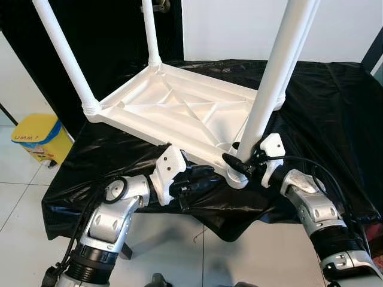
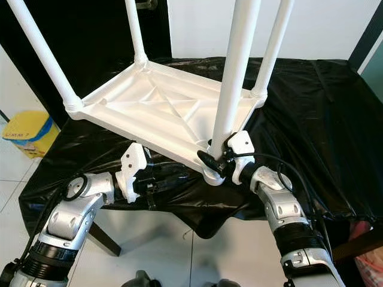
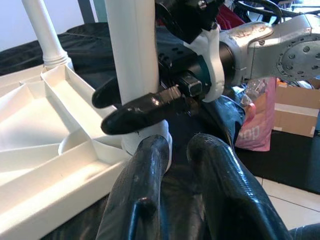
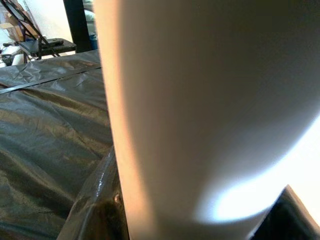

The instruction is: Building children table

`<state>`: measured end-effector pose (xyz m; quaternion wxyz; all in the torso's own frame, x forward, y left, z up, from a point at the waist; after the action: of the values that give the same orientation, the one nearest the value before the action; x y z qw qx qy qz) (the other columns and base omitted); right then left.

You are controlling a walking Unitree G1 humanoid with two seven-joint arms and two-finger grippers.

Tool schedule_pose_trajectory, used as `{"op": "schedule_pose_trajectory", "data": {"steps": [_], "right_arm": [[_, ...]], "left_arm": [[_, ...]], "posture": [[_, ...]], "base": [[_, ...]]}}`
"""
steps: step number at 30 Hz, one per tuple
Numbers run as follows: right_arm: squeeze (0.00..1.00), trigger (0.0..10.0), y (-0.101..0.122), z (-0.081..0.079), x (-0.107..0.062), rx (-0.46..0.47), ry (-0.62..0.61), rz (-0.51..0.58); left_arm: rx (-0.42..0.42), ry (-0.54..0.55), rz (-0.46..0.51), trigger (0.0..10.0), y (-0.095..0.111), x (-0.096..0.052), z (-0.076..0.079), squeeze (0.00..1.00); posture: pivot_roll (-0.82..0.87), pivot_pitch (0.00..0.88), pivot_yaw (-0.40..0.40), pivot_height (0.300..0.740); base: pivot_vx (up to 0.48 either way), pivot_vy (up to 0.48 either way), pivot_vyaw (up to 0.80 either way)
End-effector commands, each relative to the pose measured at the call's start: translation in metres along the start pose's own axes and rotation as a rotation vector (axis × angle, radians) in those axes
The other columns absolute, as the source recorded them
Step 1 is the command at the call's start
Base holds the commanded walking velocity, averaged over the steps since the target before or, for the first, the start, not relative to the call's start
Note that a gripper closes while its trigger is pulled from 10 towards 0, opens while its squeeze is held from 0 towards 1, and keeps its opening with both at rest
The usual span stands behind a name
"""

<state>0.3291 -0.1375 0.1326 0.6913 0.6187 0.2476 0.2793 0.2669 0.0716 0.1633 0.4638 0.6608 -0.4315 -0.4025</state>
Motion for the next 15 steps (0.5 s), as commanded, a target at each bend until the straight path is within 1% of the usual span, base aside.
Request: {"op": "schedule_pose_trajectory", "data": {"steps": [1,2,4,8,9,11,12,13,14,15], "right_arm": [[0.0,1.9,-0.0045,0.0051,-0.0047,0.004,-0.014,-0.023],[0.0,10.0,-0.0049,0.0071,-0.0054,0.014,-0.031,-0.02],[0.0,10.0,-0.0057,0.008,-0.0074,0.033,-0.072,-0.013],[0.0,10.0,-0.0066,0.0082,-0.0085,0.043,-0.101,-0.006],[0.0,10.0,-0.007,0.0083,-0.0092,0.044,-0.132,-0.001],[0.0,10.0,-0.007,0.0083,-0.0092,0.044,-0.132,-0.001],[0.0,10.0,-0.0075,0.0083,-0.0103,0.043,-0.176,0.002],[0.0,10.0,-0.0075,0.0083,-0.0103,0.043,-0.176,0.002],[0.0,10.0,-0.0087,0.0089,-0.012,0.042,-0.23,0.003],[0.0,10.0,-0.0087,0.0089,-0.012,0.042,-0.23,0.003]], "left_arm": [[-0.018,0.12,-0.033,10.0,-0.0079,-0.0002,-0.0067,0.0],[-0.018,0.121,-0.033,10.0,-0.0081,0.0001,-0.0069,0.0],[-0.02,0.132,-0.029,10.0,-0.0079,0.0017,-0.0085,0.0],[-0.02,0.139,-0.027,10.0,-0.0081,0.0027,-0.0088,0.0],[-0.019,0.146,-0.025,10.0,-0.0083,0.0035,-0.0089,0.0],[-0.019,0.146,-0.025,10.0,-0.0083,0.0035,-0.0089,0.0],[-0.022,0.153,-0.021,10.0,-0.0081,0.0044,-0.0093,0.0],[-0.022,0.153,-0.021,10.0,-0.0081,0.0044,-0.0093,0.0],[-0.023,0.16,-0.018,10.0,-0.0081,0.005,-0.0095,0.0],[-0.023,0.16,-0.018,10.0,-0.0081,0.005,-0.0095,0.0]], "posture": [[-0.08,0.002,0.015,0.74],[-0.08,0.001,0.015,0.74],[-0.09,0.0,0.014,0.74],[-0.09,0.0,0.014,0.74],[-0.09,0.0,0.012,0.74],[-0.09,0.0,0.012,0.74],[-0.09,0.0,0.01,0.74],[-0.09,0.0,0.01,0.74],[-0.1,0.0,0.007,0.74],[-0.1,0.0,0.007,0.74]], "base": [[0.0,0.0,0.0],[0.0,0.0,0.0],[0.0,0.0,0.0],[0.0,0.0,0.0],[0.0,0.0,0.0],[0.0,0.0,0.0],[0.0,0.0,0.0],[0.0,0.0,0.0],[0.0,0.0,0.0],[0.0,0.0,0.0]]}}
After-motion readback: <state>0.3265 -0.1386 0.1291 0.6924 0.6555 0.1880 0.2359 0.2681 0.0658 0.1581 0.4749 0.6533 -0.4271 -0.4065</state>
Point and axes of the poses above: a point about 5 cm out from each wrist's last joint towards the gripper, its own x axis pointing out of the wrist towards the gripper, its own y axis along the axis of the wrist's last joint, z = x × y, the point moved 2 cm from there along x, pointing out of the wrist towards the gripper, and after that the axes turned 2 degrees about x, right-handed, at the moved point
